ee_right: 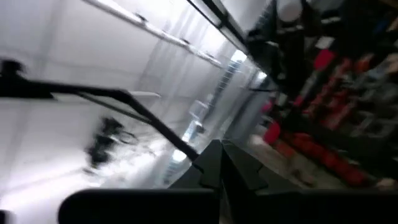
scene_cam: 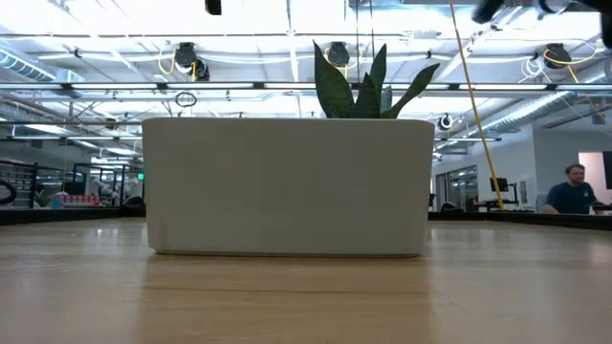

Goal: Pick and place pill bottles into a basket
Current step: Put the white pill bottle into the white bin

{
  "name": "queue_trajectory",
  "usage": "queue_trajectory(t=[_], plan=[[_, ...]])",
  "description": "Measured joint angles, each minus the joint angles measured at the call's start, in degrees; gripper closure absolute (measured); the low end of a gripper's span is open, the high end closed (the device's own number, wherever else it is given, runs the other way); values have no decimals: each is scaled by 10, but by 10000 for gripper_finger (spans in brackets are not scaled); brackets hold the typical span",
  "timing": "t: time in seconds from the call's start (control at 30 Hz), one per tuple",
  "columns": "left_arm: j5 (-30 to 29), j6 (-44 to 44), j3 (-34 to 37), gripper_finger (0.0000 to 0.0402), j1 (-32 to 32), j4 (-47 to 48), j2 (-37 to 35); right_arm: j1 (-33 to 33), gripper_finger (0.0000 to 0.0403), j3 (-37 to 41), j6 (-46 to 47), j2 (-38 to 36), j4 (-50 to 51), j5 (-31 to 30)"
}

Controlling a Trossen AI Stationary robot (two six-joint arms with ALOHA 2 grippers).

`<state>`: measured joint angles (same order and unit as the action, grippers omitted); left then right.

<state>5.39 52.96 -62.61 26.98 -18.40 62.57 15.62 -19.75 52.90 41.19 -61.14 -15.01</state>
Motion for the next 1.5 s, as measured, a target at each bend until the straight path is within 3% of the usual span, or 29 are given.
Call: queue_trajectory(t=[0.13, 0.23, 0.47, 0.63, 0.83, 0.93, 1.2, 1.37, 1.5], plan=[[-10, -32, 0, 211, -16, -22, 0, -17, 397, -93, -53, 100, 0, -17], [-14, -55, 0, 219, -27, -37, 0, -38, 371, -159, -56, 173, -1, -12], [-16, -94, 0, 201, -62, -92, 0, -80, 243, -286, -26, 314, -10, -14], [-26, -111, 0, 216, -88, -97, 0, -110, 145, -366, 24, 400, -9, -14], [-39, -131, 0, 208, -120, -97, 0, -131, 74, -445, 62, 473, -7, -13], [-42, -133, 0, 198, -135, -98, 0, -135, 60, -473, 48, 493, -7, -12], [-59, -152, 0, 220, -169, -83, 0, -145, 65, -548, 34, 536, 2, -12], [-59, -158, 0, 195, -175, -78, 2, -146, 61, -586, 43, 565, 31, -13], [-59, -158, 0, 211, -175, -73, 2, -149, 61, -611, 42, 585, 27, -12]])
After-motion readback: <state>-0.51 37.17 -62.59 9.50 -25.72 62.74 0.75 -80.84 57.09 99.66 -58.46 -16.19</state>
